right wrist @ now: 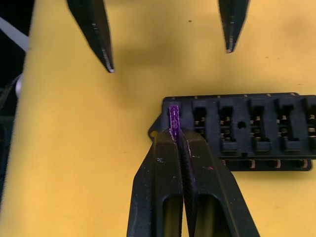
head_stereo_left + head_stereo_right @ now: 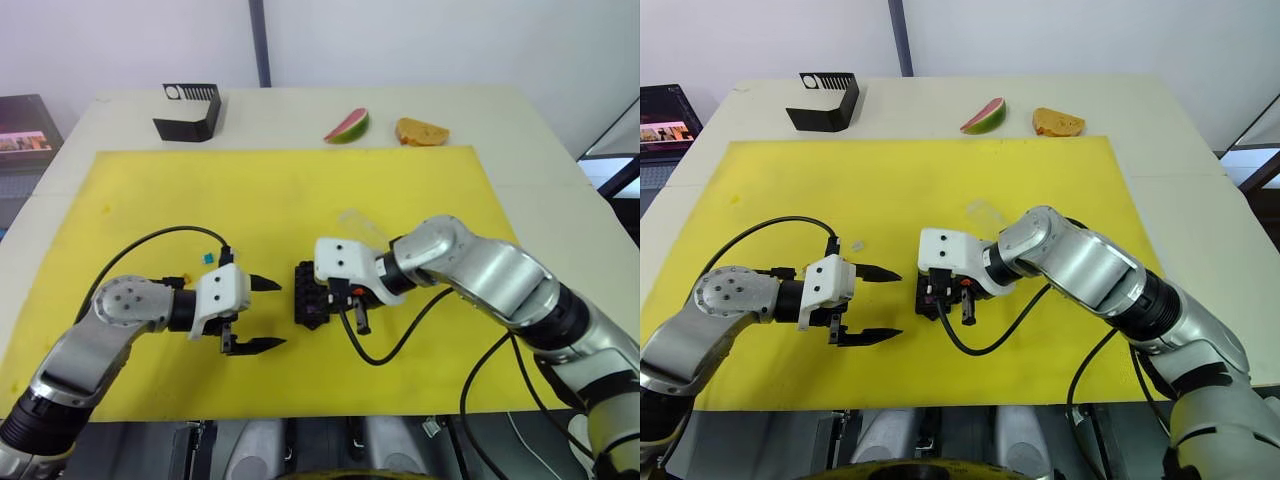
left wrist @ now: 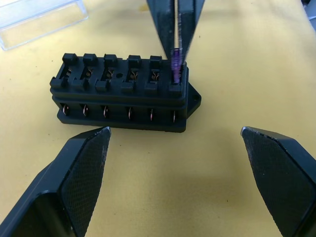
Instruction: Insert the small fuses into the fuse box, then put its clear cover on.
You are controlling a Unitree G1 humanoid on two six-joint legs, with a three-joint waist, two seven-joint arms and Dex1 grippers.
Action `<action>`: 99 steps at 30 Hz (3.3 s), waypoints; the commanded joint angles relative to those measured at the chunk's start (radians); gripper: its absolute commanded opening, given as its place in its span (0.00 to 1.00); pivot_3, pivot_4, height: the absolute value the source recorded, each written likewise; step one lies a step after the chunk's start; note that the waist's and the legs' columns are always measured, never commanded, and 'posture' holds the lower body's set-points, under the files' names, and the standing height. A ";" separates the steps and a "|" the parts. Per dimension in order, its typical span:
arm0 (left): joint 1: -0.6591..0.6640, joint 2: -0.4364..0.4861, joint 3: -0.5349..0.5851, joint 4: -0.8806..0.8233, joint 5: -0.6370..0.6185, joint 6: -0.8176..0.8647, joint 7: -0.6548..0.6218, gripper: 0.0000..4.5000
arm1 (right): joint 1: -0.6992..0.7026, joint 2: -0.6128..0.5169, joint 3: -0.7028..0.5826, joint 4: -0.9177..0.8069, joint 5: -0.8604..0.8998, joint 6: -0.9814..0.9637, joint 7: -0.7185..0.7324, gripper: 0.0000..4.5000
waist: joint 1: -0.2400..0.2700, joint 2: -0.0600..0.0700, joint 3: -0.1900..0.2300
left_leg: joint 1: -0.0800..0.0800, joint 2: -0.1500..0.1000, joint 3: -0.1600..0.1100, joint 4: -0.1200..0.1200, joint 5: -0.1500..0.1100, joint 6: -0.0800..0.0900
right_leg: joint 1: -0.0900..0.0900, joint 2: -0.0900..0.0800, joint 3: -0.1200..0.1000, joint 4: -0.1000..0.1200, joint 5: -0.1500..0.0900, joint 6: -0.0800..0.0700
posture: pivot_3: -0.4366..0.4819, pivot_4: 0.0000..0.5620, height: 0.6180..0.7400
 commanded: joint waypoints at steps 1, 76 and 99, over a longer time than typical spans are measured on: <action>-0.013 -0.001 0.003 -0.007 0.000 -0.014 -0.004 0.99 | -0.020 0.008 -0.026 -0.007 0.000 -0.005 -0.005 0.00 | 0.000 0.000 0.000 | 0.000 0.000 0.000 0.000 0.000 0.000 | 0.000 0.000 0.000 0.000 0.000 0.000 | 0.48 0.27 1.00; -0.035 -0.016 0.007 0.024 0.020 0.028 0.008 1.00 | 0.010 -0.031 0.085 -0.097 -0.189 -0.078 -0.011 0.07 | 0.000 0.000 -0.001 | 0.001 0.000 -0.001 0.001 0.001 -0.001 | 0.001 0.001 0.000 0.002 0.000 0.000 | 0.48 0.27 1.00; -0.046 -0.018 0.011 0.043 0.025 0.017 0.017 1.00 | 0.015 0.017 -0.149 -0.022 0.000 -0.092 0.055 0.44 | 0.000 0.000 -0.001 | 0.001 0.000 -0.001 0.001 0.001 -0.001 | 0.000 0.001 0.000 0.002 0.000 0.000 | 0.48 0.27 1.00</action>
